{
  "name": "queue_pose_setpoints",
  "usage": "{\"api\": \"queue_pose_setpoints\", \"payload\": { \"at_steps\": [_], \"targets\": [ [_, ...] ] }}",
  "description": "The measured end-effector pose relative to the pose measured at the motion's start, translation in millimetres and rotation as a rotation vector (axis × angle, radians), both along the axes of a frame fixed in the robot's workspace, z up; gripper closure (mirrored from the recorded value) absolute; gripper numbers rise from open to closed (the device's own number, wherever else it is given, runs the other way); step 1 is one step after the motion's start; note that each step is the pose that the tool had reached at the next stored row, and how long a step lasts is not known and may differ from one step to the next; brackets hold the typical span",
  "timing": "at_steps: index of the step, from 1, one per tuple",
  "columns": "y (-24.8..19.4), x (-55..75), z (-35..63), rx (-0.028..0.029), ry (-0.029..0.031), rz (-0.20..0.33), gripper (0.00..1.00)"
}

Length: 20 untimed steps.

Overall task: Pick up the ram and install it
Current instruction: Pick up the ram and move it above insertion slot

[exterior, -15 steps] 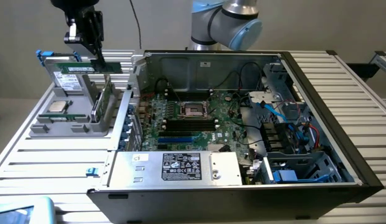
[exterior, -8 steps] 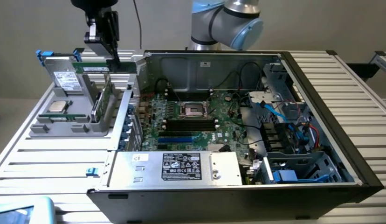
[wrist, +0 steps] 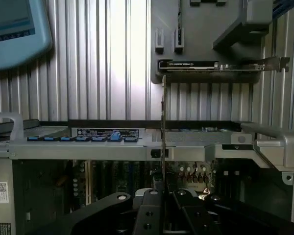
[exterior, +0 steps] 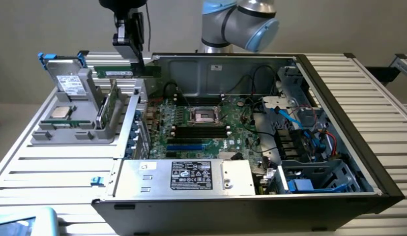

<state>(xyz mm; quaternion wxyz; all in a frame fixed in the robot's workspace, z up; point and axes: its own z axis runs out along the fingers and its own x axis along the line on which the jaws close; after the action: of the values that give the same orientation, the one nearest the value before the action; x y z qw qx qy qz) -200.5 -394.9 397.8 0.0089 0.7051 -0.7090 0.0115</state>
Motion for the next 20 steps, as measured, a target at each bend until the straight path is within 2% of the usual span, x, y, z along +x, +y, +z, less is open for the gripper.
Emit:
{"api": "queue_pose_setpoints", "payload": {
  "at_steps": [4,9,12,16,20],
  "targets": [
    [0.0,16.6,0.0,-0.01,0.0,0.0,0.87],
    [1.0,34.3,0.1,-0.018,-0.0023,0.0,0.87],
    [2.3,45.9,0.0,-0.0242,-0.004,0.0,0.87],
    [4.2,63.1,0.0,-0.0353,-0.0051,0.0,0.87],
    [7.6,78.7,-0.3,-0.045,-0.0074,0.0,0.87]
  ]
}}
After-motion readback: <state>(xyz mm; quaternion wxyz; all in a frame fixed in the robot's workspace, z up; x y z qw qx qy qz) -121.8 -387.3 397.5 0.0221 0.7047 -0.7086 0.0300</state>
